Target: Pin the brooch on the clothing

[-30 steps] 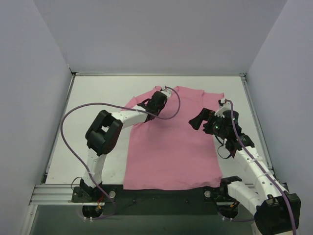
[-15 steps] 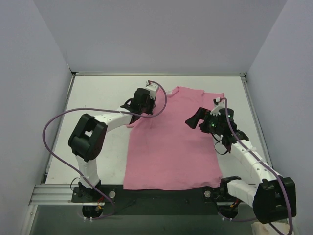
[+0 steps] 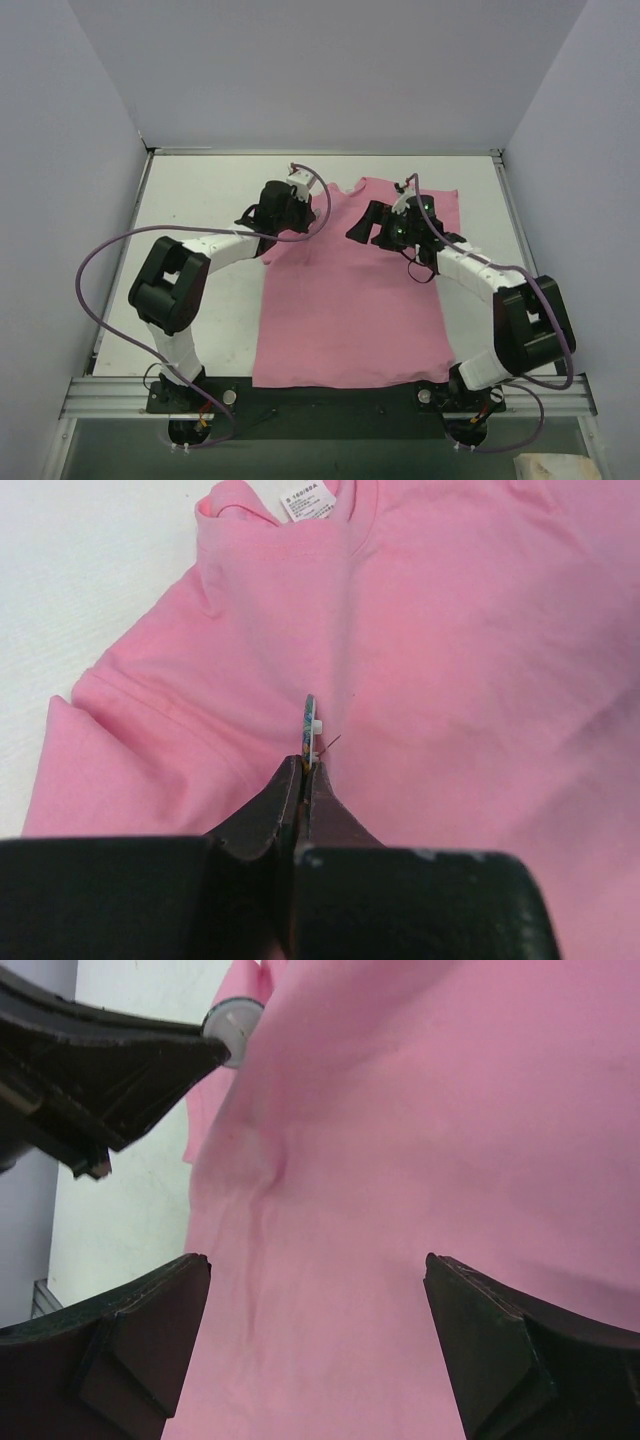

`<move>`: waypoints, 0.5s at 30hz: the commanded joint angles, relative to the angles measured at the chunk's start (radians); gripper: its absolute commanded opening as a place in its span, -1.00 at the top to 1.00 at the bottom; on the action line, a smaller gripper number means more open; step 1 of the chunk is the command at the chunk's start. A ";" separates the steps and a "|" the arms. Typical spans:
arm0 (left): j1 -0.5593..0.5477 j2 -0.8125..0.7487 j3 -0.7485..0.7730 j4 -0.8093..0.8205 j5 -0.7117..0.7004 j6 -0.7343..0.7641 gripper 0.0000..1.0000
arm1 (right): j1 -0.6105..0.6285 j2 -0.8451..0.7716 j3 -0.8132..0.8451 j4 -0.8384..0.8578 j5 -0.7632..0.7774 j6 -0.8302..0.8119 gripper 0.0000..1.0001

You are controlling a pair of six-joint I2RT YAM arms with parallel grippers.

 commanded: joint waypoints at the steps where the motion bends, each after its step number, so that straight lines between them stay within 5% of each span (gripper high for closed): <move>1: 0.020 -0.066 -0.017 0.110 0.071 -0.034 1.00 | 0.005 0.120 0.112 0.136 -0.068 0.071 -0.80; 7: 0.057 -0.087 -0.060 0.186 0.157 -0.090 1.00 | 0.015 0.339 0.274 0.193 -0.137 0.146 -0.55; 15: 0.078 -0.112 -0.098 0.257 0.241 -0.132 1.00 | 0.027 0.436 0.368 0.179 -0.141 0.158 -0.29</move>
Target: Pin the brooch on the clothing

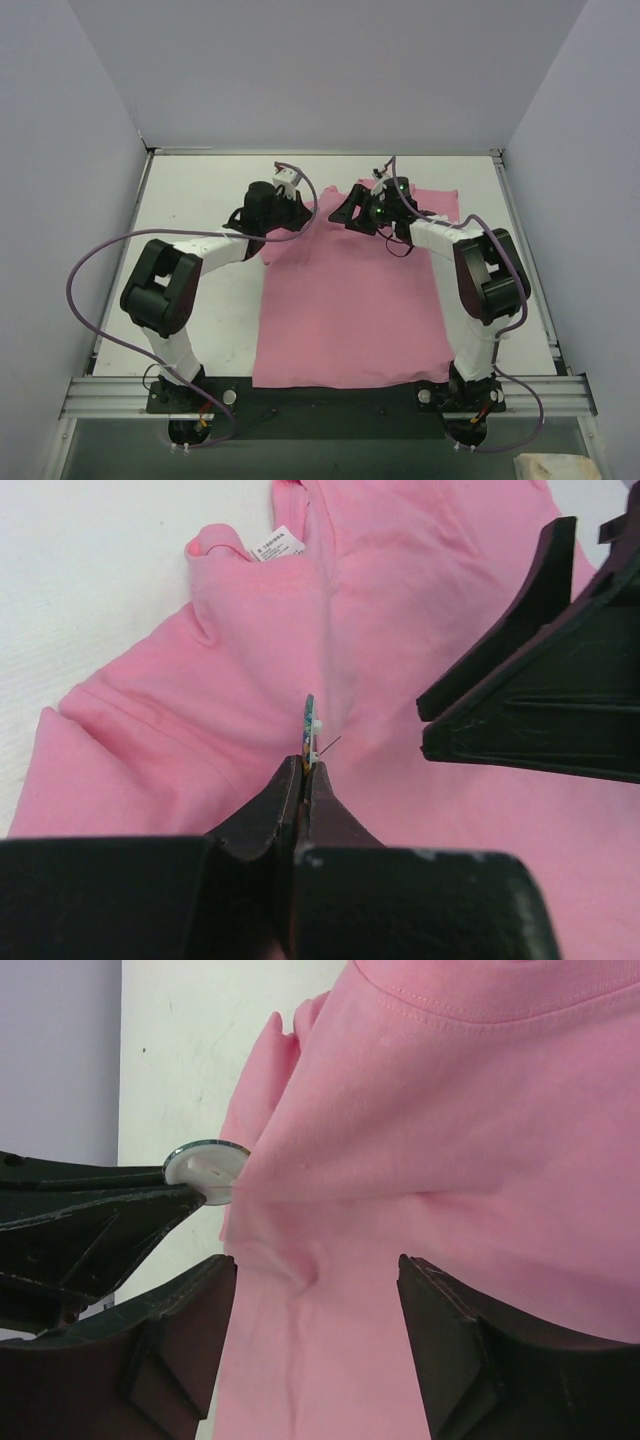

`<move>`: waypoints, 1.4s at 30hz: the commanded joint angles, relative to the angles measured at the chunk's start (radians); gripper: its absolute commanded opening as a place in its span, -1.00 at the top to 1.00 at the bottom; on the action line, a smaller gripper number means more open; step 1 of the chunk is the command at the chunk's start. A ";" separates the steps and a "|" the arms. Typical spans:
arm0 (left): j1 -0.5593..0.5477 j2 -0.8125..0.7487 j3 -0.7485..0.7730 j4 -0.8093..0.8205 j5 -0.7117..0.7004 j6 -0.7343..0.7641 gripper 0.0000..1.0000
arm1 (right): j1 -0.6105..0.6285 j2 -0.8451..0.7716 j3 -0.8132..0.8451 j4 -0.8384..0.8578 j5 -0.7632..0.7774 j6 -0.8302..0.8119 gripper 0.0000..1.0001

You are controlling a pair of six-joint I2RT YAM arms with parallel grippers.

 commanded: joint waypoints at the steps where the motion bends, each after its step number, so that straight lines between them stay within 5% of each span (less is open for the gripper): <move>1: 0.013 -0.072 -0.014 0.131 0.099 -0.045 1.00 | 0.010 0.016 0.064 0.043 -0.032 0.013 -0.28; 6: 0.051 -0.088 -0.058 0.229 0.192 -0.116 1.00 | 0.016 0.028 0.072 0.043 -0.030 0.006 -0.11; 13: 0.086 -0.072 -0.051 0.280 0.317 -0.146 1.00 | 0.025 -0.023 0.052 0.029 -0.039 -0.083 -0.16; 20: 0.096 -0.080 -0.043 0.254 0.384 -0.125 1.00 | 0.025 -0.228 -0.105 0.127 -0.015 -0.261 -1.00; 37: 0.099 -0.086 -0.028 0.292 0.574 -0.156 1.00 | 0.011 -0.211 -0.134 0.416 -0.277 -0.200 -0.97; 42: 0.099 -0.094 -0.028 0.297 0.593 -0.163 1.00 | 0.010 -0.189 -0.126 0.445 -0.318 -0.165 -0.74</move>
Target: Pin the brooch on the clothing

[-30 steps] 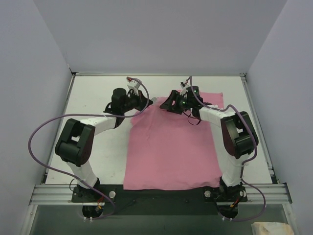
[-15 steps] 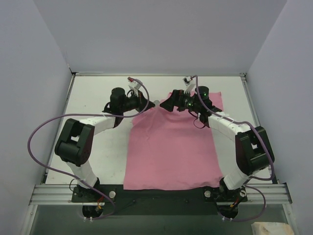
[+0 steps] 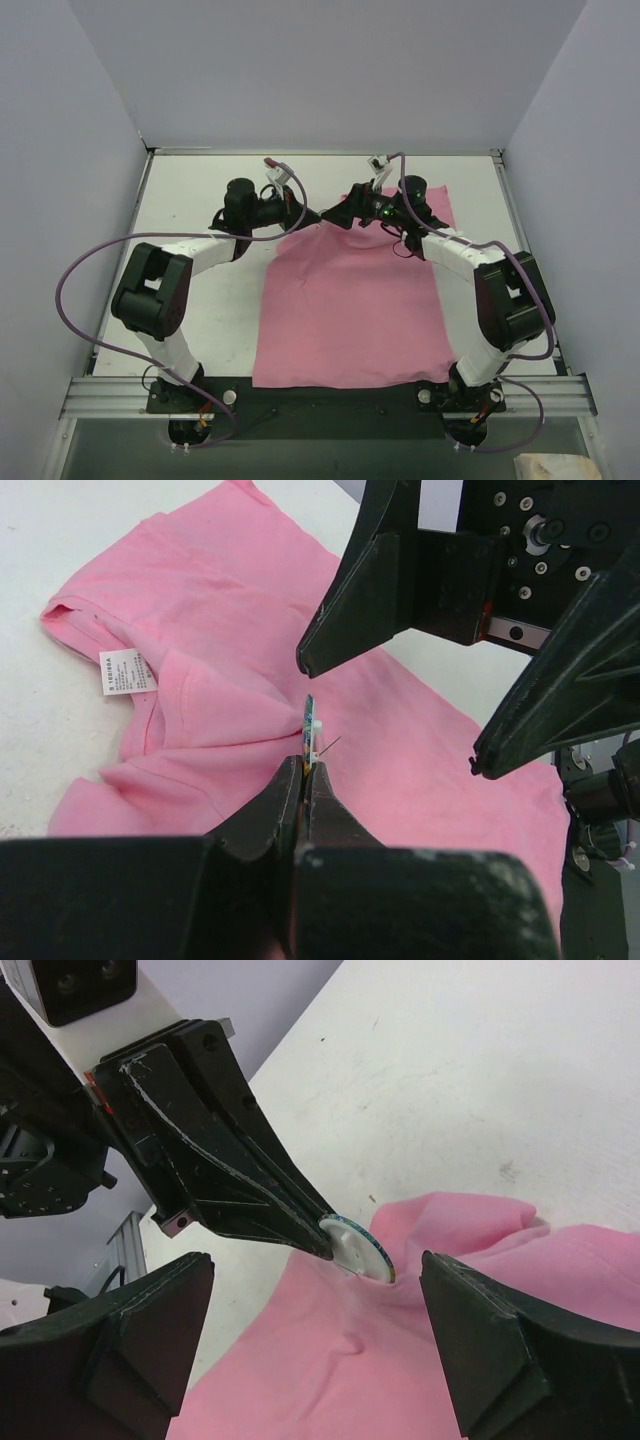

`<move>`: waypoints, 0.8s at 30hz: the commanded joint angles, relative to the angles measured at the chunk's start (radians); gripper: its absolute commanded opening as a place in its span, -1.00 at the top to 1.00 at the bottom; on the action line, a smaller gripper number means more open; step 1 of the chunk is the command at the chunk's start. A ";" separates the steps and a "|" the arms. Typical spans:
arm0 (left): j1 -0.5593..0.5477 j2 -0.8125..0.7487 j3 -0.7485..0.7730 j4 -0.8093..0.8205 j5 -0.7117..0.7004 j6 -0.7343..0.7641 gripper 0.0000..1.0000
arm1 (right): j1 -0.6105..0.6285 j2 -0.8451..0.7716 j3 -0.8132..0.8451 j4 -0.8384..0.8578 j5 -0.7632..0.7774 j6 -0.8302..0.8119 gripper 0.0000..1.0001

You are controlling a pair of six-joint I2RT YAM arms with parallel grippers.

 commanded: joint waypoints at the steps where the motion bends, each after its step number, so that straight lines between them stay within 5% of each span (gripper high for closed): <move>1: 0.007 -0.049 0.035 0.077 0.061 -0.018 1.00 | -0.009 0.018 0.006 0.153 -0.095 0.031 -0.68; 9: 0.007 -0.075 0.035 0.078 0.078 -0.021 1.00 | -0.012 0.025 -0.011 0.196 -0.144 0.074 -0.49; 14: 0.007 -0.081 0.035 0.089 0.092 -0.037 1.00 | -0.014 0.003 -0.029 0.194 -0.161 0.074 -0.20; 24: 0.015 -0.083 0.027 0.150 0.109 -0.084 1.00 | -0.012 -0.026 -0.058 0.207 -0.195 0.077 -0.03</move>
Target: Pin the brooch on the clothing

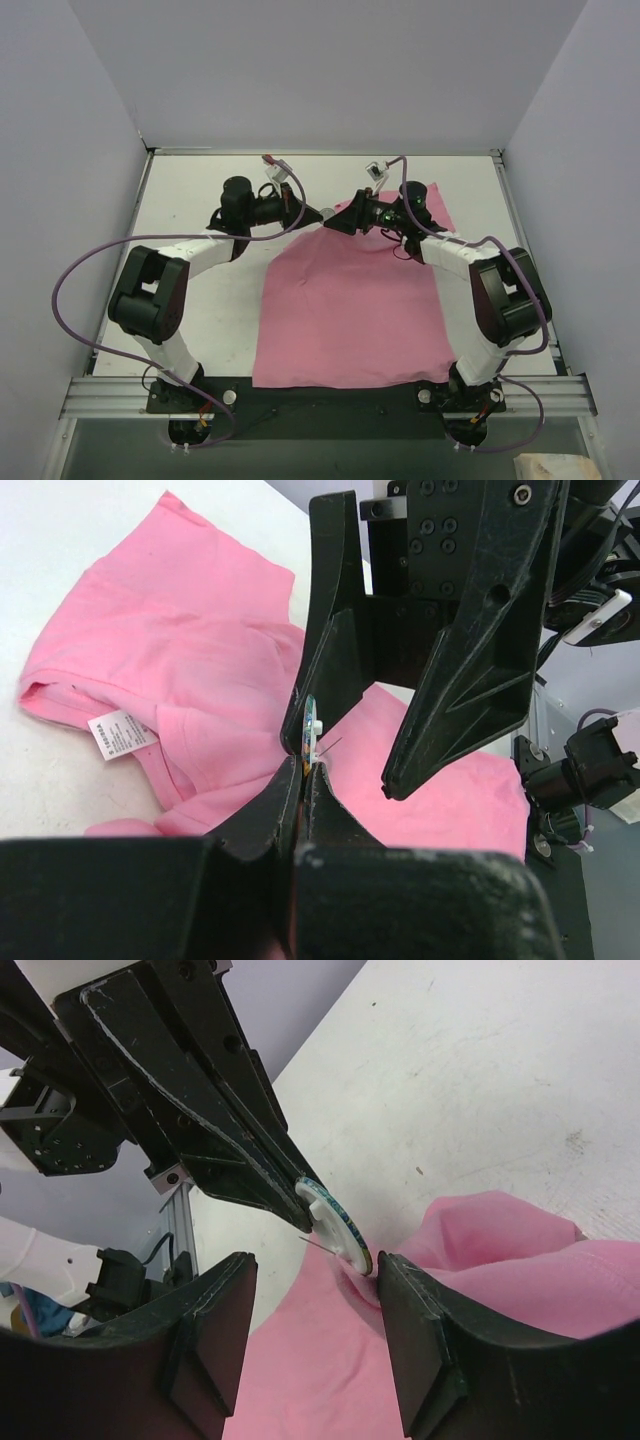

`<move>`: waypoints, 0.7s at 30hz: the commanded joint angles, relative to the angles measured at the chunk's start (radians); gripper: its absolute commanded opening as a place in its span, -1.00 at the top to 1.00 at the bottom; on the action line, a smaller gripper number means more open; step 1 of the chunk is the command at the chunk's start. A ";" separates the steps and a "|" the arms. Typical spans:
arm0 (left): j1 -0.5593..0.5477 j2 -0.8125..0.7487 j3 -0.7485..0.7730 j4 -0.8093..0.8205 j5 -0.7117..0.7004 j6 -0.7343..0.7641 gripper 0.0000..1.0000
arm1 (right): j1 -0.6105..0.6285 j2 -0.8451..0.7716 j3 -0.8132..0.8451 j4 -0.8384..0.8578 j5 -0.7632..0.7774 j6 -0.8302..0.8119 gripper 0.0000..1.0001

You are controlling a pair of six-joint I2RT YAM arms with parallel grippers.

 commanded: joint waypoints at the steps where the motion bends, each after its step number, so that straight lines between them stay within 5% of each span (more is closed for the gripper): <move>1: 0.016 -0.055 0.026 0.112 0.034 -0.032 1.00 | -0.006 -0.068 -0.016 0.097 -0.058 -0.024 -0.01; 10: 0.020 -0.054 0.024 0.138 0.045 -0.059 1.00 | -0.005 -0.071 -0.012 0.070 -0.046 -0.032 0.28; 21: 0.014 -0.066 0.024 0.119 0.054 -0.045 1.00 | 0.000 -0.054 0.011 0.051 -0.032 -0.024 0.37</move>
